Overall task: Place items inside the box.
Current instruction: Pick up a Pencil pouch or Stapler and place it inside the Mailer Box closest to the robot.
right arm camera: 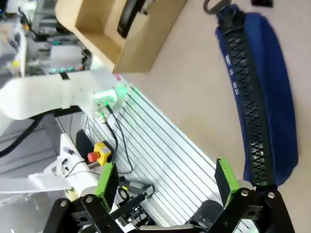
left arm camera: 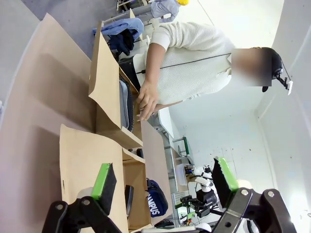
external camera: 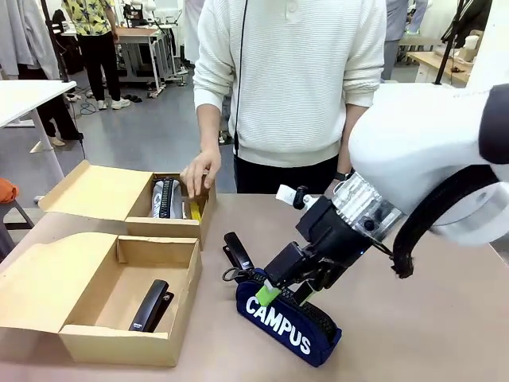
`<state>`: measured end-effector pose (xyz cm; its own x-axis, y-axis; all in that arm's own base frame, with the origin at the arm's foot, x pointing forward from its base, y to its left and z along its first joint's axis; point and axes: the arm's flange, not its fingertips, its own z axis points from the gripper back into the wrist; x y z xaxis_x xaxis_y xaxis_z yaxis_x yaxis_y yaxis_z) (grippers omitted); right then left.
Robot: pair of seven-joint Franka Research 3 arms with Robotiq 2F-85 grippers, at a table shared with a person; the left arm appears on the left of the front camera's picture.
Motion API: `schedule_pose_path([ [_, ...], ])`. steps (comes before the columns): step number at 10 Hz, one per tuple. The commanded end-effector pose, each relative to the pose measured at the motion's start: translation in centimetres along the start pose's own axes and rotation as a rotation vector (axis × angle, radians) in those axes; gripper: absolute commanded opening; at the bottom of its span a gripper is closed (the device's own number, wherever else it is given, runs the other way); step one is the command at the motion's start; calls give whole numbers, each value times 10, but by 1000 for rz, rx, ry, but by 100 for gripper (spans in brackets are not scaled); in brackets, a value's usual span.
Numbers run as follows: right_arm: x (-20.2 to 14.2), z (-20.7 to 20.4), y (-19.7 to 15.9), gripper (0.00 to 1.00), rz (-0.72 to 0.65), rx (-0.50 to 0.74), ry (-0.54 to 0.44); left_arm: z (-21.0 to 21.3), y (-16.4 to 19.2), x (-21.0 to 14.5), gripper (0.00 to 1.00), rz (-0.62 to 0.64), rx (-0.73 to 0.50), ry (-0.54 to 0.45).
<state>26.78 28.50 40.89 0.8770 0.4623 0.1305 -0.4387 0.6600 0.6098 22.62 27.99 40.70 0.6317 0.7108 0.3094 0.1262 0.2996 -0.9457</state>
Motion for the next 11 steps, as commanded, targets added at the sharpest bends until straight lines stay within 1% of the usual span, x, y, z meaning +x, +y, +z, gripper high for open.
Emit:
schedule_pose_path([
  [1, -6, 11, 3, 100, 81, -252, -41, -1, -1, -3, 100, -19, -20, -17],
  [2, -4, 11, 10, 100, 144, -343, -106, -1, -1, -3, 100, -19, -20, -17],
  [3, 5, 10, 10, 100, 249, -407, -153, -1, -1, -3, 100, -19, -20, -17],
  [4, 10, 7, 9, 100, 313, -464, -156, -1, -1, -3, 100, -19, -20, -17],
  [6, 19, -12, 6, 100, 313, -483, -57, -1, -1, -3, 100, -19, -20, -17],
  [8, 29, -37, 0, 100, 285, -533, -3, -1, -1, -3, 100, -19, -20, -17],
  [10, 38, -71, -16, 100, 262, -570, 97, -1, -1, -3, 100, -19, -20, -17],
  [11, 39, -84, -22, 100, 257, -566, 136, -1, -1, -3, 100, -19, -20, -17],
])
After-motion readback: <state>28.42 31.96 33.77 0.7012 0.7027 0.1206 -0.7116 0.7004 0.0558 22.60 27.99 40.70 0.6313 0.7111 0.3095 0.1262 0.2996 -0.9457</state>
